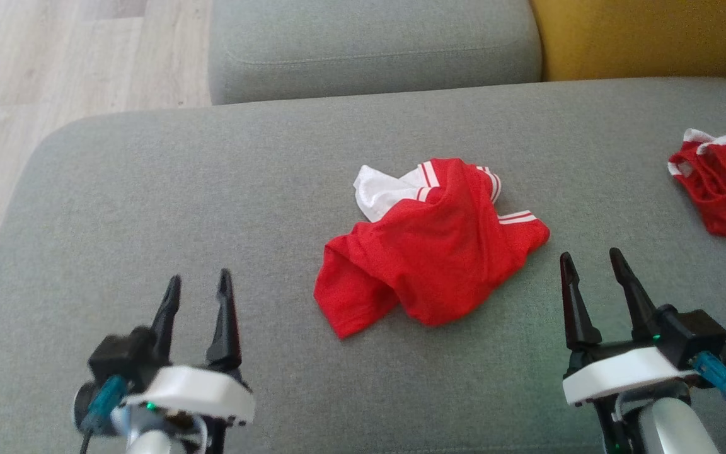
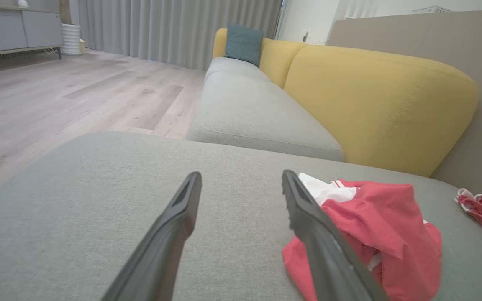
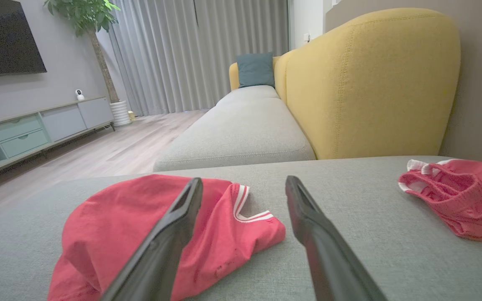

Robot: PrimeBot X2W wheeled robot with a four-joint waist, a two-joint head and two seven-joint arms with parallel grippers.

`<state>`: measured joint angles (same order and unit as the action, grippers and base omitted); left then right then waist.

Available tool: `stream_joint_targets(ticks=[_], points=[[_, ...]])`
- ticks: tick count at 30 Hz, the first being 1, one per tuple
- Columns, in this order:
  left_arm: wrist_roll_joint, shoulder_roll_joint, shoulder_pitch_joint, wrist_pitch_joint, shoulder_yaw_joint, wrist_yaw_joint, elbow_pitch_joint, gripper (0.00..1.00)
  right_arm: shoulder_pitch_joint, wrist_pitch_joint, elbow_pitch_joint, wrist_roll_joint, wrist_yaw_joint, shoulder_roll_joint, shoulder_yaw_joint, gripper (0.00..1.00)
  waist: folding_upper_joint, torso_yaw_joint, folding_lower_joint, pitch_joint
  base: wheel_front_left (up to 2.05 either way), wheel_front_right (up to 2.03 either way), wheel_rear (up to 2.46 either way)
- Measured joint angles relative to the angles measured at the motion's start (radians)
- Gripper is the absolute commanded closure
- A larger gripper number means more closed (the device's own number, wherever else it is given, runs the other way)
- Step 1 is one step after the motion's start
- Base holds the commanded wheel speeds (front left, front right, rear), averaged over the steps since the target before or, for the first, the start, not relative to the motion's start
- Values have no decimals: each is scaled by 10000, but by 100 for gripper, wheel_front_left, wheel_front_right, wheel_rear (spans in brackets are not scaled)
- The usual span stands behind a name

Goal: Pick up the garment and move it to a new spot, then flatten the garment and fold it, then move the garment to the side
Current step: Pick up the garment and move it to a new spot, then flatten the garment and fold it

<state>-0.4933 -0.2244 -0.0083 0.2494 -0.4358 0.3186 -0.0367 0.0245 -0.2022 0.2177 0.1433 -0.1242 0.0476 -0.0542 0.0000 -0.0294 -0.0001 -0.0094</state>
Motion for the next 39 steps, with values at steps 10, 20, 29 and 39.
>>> stream_joint_targets(ticks=[10,20,29,39], points=[[792,257,1127,2,995,-192,408,0,-216,-107,428,318,0,-4,-94,0,0,248,0,-123,0,0,0],[1154,681,1134,0,1517,-780,104,0,-201,-182,662,318,0,-4,-163,0,0,284,0,-113,0,0,0],[1413,920,1279,0,1818,-1212,-198,0,-195,-270,761,316,0,-4,-161,0,-1,323,0,-104,0,0,0],[1666,1097,1279,0,2015,-1448,-297,0,-165,-274,811,293,0,-6,-38,0,-1,401,0,-53,0,0,0]])
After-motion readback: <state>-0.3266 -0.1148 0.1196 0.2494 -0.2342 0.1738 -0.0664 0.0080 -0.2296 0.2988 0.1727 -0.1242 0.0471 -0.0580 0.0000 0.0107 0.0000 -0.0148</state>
